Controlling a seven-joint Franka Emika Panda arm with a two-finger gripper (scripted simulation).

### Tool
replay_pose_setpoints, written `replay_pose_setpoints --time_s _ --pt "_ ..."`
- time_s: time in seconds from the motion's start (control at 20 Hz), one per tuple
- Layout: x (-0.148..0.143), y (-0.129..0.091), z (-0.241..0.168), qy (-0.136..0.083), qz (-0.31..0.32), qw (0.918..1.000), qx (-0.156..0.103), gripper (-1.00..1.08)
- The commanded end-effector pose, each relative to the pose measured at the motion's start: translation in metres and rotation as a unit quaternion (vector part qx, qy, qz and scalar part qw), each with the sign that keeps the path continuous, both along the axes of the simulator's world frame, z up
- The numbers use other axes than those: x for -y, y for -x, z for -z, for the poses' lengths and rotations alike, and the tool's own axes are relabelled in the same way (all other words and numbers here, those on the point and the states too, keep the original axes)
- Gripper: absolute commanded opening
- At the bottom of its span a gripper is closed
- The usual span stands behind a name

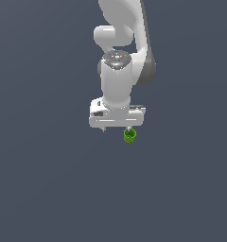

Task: Pick up the object and move it to a goal position.

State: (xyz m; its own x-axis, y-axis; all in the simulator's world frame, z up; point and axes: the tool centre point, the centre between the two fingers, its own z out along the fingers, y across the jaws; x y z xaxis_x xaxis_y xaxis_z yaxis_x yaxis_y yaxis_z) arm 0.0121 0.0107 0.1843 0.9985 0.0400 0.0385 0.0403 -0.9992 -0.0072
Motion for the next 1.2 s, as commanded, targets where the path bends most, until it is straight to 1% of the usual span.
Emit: replay_pose_setpoints --time_s 0.0,0.5,0.85,1.15 --pt "0.000 0.000 0.000 0.000 0.000 1.0000 0.000 1.00" --pt "0.016 0.004 0.015 0.014 -0.003 0.9998 -0.013 1.00" --pt "0.015 0.005 0.015 0.013 0.003 0.9998 -0.013 1.00" --pt "0.011 0.006 0.019 0.011 0.031 0.9994 -0.013 1.00"
